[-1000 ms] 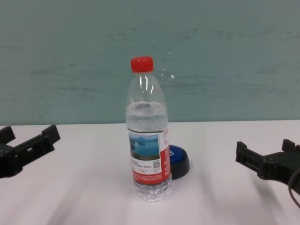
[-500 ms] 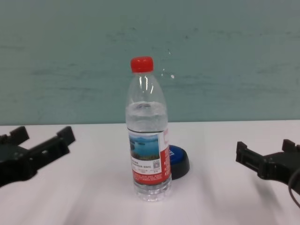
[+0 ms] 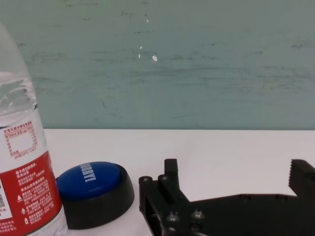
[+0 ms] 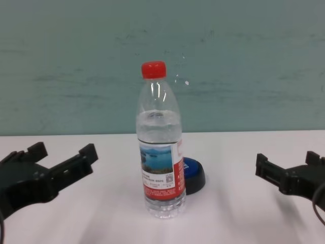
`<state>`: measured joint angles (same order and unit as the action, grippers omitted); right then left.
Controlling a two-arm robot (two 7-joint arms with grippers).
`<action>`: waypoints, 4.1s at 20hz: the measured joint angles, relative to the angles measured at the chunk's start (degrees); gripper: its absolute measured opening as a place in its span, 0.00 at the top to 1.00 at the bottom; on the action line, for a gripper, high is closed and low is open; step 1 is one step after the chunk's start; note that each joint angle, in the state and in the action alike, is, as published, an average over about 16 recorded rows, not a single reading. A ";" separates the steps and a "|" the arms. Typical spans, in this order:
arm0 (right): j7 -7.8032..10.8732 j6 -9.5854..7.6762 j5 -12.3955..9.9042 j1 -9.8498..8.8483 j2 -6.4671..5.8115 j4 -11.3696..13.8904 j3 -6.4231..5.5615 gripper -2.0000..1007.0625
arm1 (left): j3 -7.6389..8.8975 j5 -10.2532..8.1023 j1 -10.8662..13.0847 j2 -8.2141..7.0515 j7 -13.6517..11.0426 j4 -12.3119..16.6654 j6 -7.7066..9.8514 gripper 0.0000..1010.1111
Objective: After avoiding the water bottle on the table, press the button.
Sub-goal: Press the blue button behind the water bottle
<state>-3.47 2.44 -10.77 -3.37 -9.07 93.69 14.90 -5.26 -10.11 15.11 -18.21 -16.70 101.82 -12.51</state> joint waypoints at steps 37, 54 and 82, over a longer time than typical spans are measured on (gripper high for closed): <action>3.91 -3.24 0.42 1.19 -0.03 1.38 -1.63 0.00 | -1.94 1.84 0.19 0.24 0.48 -0.24 -0.15 0.00; 10.07 -6.70 1.71 4.91 0.30 1.07 -4.38 0.00 | -1.94 1.83 0.19 0.24 0.49 -0.23 -0.15 0.00; 17.37 -5.34 0.30 19.72 -0.20 -14.72 -2.39 0.00 | -1.94 1.83 0.19 0.25 0.49 -0.23 -0.15 0.00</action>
<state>13.90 -2.90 -10.46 16.35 -9.27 78.96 12.51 -7.20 -8.28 15.30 -17.97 -16.21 101.59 -12.65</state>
